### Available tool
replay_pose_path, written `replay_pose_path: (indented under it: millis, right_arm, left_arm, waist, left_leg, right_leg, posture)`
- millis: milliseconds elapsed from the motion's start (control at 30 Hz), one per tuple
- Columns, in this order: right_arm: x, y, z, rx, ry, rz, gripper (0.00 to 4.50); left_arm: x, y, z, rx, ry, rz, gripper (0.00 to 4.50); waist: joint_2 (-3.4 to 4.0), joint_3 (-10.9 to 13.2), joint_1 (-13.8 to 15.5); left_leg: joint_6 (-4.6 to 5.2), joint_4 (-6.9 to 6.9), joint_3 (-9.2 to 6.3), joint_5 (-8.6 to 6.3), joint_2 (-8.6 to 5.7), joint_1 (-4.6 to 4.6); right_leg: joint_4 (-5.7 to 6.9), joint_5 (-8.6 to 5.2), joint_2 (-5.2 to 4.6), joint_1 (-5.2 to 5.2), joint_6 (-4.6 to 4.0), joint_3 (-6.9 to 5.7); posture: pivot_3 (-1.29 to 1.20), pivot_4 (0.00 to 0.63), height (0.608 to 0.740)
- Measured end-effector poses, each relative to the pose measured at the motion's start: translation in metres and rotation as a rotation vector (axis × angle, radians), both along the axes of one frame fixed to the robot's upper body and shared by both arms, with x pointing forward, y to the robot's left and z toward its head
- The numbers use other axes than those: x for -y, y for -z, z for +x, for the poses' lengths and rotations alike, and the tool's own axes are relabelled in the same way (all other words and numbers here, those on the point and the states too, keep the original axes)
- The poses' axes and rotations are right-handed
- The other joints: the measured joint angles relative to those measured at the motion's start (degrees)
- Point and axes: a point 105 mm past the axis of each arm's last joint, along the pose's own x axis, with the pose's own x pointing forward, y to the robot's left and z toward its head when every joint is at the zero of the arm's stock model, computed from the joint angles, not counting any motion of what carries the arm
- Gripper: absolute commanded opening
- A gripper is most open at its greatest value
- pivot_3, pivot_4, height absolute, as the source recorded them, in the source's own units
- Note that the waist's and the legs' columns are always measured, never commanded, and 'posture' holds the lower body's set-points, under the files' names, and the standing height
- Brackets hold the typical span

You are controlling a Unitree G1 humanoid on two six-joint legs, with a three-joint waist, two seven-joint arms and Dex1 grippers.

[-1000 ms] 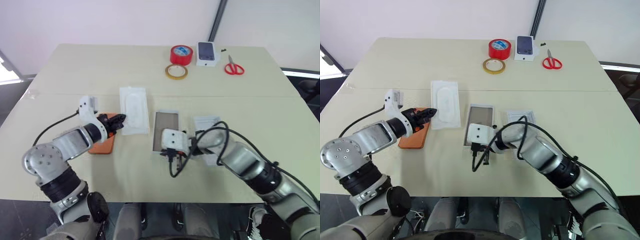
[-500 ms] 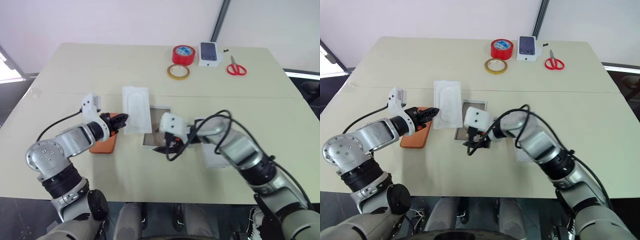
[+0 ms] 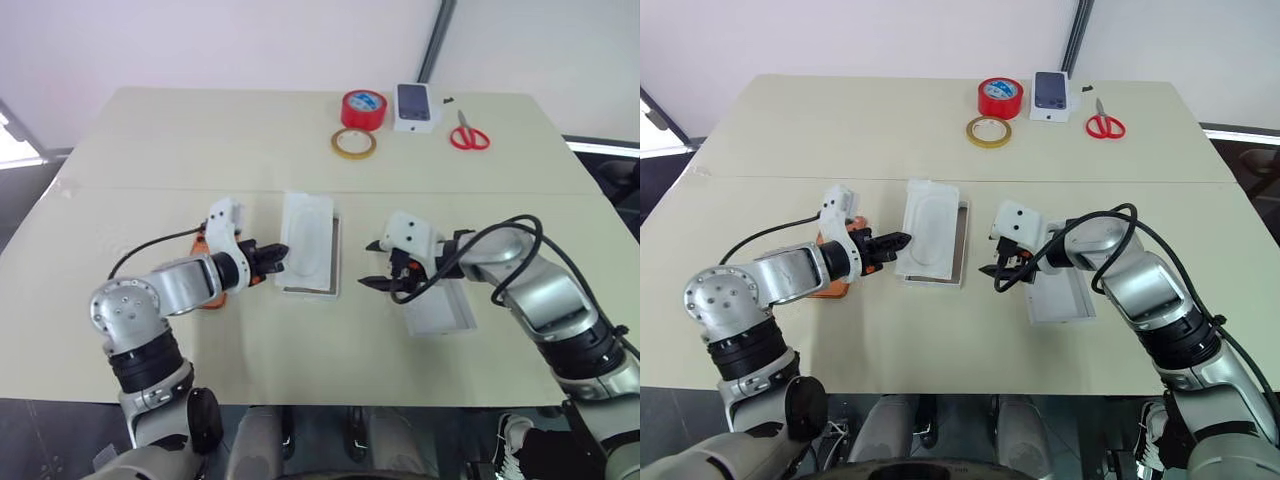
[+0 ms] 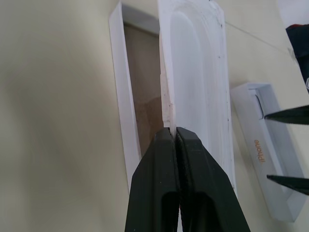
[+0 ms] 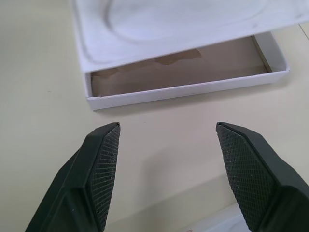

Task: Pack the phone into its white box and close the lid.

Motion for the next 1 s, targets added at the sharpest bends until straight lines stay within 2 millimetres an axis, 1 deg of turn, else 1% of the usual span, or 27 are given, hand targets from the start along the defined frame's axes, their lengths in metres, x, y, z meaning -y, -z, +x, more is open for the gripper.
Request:
replay_pose_path:
  millis: [167, 233, 267, 333, 500, 633, 733, 833, 900, 933, 1000]
  right_arm:
    - [-0.001, -0.001, 0.004, 0.014, 0.014, 0.011, 3.31]
    - [-0.002, -0.002, 0.006, 0.018, 0.02, 0.016, 3.37]
    - [-0.002, -0.002, 0.007, 0.019, 0.023, 0.017, 3.37]
    - [-0.001, -0.002, 0.008, 0.023, 0.024, 0.016, 3.37]
    - [-0.001, -0.003, 0.011, 0.028, 0.03, 0.015, 3.37]
    - [-0.006, -0.006, 0.015, 0.033, 0.029, 0.032, 3.37]
    - [-0.011, -0.01, 0.021, 0.052, 0.044, 0.051, 2.56]
    - [-0.027, -0.018, 0.029, 0.064, 0.06, 0.101, 1.05]
    - [-0.037, -0.019, 0.031, 0.064, 0.069, 0.12, 0.04]
    - [-0.043, -0.019, 0.032, 0.063, 0.071, 0.126, 0.04]
    - [-0.056, -0.016, 0.035, 0.053, 0.079, 0.136, 0.04]
  left_arm:
    - [0.001, 0.004, 0.0, -0.017, -0.017, 0.005, 0.0]
    - [0.004, 0.006, -0.001, -0.025, -0.016, -0.005, 0.62]
    - [0.005, 0.007, -0.001, -0.029, -0.016, -0.006, 0.86]
    - [0.006, 0.007, -0.001, -0.031, -0.014, -0.014, 1.78]
    - [0.007, 0.004, -0.002, -0.028, -0.024, -0.066, 4.24]
    - [0.004, -0.004, 0.0, -0.002, -0.033, -0.108, 4.24]
    - [0.0, -0.017, 0.002, 0.042, -0.034, -0.126, 4.29]
    - [-0.014, -0.03, 0.005, 0.102, -0.058, -0.089, 4.29]
    - [-0.026, -0.038, 0.005, 0.151, -0.077, -0.045, 4.29]
    - [-0.034, -0.042, 0.004, 0.189, -0.088, 0.0, 4.29]
    - [-0.051, -0.04, -0.002, 0.244, -0.098, 0.143, 4.29]
  waist:
    - [0.0, 0.0, 0.05]
    - [0.0, 0.0, 0.1]
    - [0.0, 0.0, 0.11]
    - [0.0, 0.0, 0.07]
    - [0.0, 0.0, 0.05]
    - [-0.01, 0.0, 0.05]
    - [-0.01, 0.01, 0.02]
    - [-0.01, 0.01, -0.36]
    - [-0.01, 0.01, -0.45]
    - [-0.01, 0.01, -0.47]
    - [-0.01, 0.01, -1.19]
  left_leg:
    - [0.0, 0.01, 0.0, 0.0, -0.01, 0.0]
    - [0.0, 0.01, 0.0, 0.0, -0.01, -0.01]
    - [0.0, 0.01, 0.0, 0.0, -0.01, -0.01]
    - [0.0, 0.01, 0.0, 0.0, -0.01, -0.01]
    - [0.0, 0.0, 0.0, 0.0, -0.01, -0.01]
    - [0.0, 0.0, -0.01, 0.0, -0.01, -0.01]
    - [0.0, 0.0, -0.01, 0.0, -0.01, -0.01]
    - [-0.02, -0.04, -0.01, 0.01, 0.02, 0.0]
    - [-0.06, -0.1, -0.01, 0.04, 0.04, 0.0]
    - [-0.14, -0.16, -0.01, 0.09, 0.03, 0.0]
    - [-0.24, -0.27, 0.03, 0.12, 0.02, 0.0]
  right_leg:
    - [-0.01, 0.0, -0.02, 0.0, 0.0, 0.0]
    - [-0.01, 0.0, -0.02, 0.0, 0.0, 0.0]
    - [-0.01, 0.0, -0.02, 0.0, 0.0, 0.0]
    - [-0.01, 0.0, -0.02, 0.01, 0.0, 0.0]
    - [-0.01, 0.0, -0.01, 0.0, 0.0, 0.0]
    - [-0.01, 0.0, 0.0, 0.0, 0.0, -0.01]
    - [-0.01, 0.0, 0.01, 0.0, 0.0, -0.01]
    - [0.01, 0.0, 0.05, -0.02, 0.0, -0.01]
    - [0.01, 0.0, 0.07, -0.05, 0.0, -0.01]
    - [0.02, 0.0, 0.06, -0.08, 0.0, 0.0]
    - [0.02, 0.02, 0.03, -0.13, -0.02, 0.01]
  posture:
    - [0.0, 0.15, 0.74]
    - [0.0, 0.15, 0.74]
    - [0.0, 0.15, 0.74]
    - [0.0, 0.15, 0.74]
    - [0.0, 0.15, 0.74]
    - [0.0, 0.15, 0.74]
    - [0.0, 0.15, 0.74]
    - [0.0, 0.15, 0.74]
    - [0.0, 0.15, 0.74]
    - [0.0, 0.15, 0.74]
    - [0.0, 0.15, 0.74]
